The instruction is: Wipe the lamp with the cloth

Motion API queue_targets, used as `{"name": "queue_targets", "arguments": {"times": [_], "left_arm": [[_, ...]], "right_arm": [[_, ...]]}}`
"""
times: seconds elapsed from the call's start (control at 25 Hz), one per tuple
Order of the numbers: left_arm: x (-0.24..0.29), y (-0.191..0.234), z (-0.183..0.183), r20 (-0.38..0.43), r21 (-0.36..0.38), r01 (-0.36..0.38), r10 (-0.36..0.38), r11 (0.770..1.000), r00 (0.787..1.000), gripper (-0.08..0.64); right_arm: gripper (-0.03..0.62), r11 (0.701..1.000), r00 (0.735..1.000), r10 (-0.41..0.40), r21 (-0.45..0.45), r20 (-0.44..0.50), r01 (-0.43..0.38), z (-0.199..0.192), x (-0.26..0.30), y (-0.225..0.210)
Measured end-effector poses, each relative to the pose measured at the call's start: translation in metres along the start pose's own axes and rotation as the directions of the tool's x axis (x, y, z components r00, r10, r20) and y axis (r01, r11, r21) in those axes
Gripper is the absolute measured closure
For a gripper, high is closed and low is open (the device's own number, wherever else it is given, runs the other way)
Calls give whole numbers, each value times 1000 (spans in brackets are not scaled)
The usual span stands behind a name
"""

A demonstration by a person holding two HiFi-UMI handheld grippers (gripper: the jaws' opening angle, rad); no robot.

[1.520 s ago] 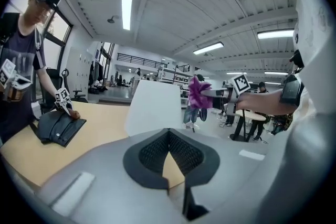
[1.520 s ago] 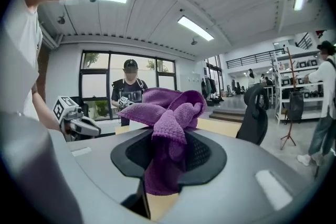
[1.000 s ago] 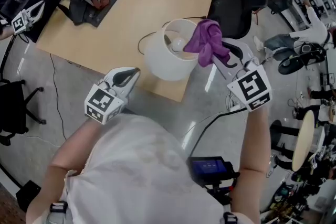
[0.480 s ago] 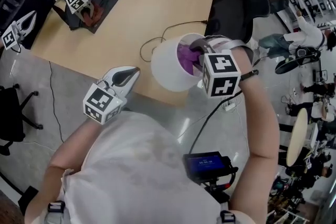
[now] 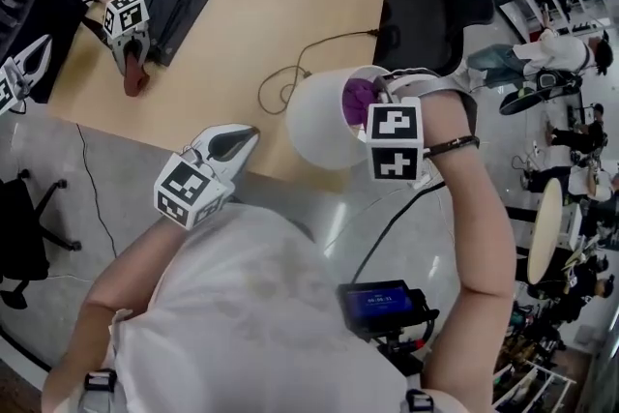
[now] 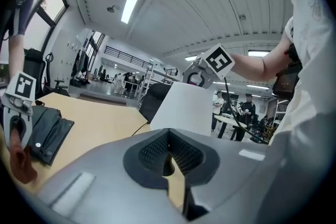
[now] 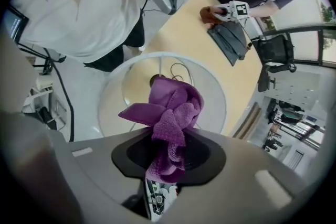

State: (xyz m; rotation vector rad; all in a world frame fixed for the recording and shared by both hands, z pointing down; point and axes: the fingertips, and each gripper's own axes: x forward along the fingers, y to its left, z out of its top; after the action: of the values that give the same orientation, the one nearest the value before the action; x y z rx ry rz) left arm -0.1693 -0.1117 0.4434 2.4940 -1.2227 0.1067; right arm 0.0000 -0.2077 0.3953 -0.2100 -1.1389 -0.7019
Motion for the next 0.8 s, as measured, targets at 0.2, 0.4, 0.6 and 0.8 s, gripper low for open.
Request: {"name": "queue_targets", "arguments": {"times": [0.2, 0.4, 0.6, 0.8], "left_arm": [[2, 8, 4, 0, -4, 32, -32, 999, 999, 558], [8, 12, 4, -9, -16, 49, -49, 999, 999, 558], [9, 18, 2, -28, -24, 66, -67, 998, 997, 558], [10, 24, -3, -44, -31, 61, -62, 998, 997, 558]], "right_arm": [[462, 988, 975, 142, 32, 170, -150, 28, -10, 17], [462, 963, 925, 69, 216, 374, -159, 36, -18, -8], [462, 946, 977, -76, 325, 197, 8, 3, -19, -36], [462, 990, 994, 83, 111, 76, -91, 11, -1, 2]]}}
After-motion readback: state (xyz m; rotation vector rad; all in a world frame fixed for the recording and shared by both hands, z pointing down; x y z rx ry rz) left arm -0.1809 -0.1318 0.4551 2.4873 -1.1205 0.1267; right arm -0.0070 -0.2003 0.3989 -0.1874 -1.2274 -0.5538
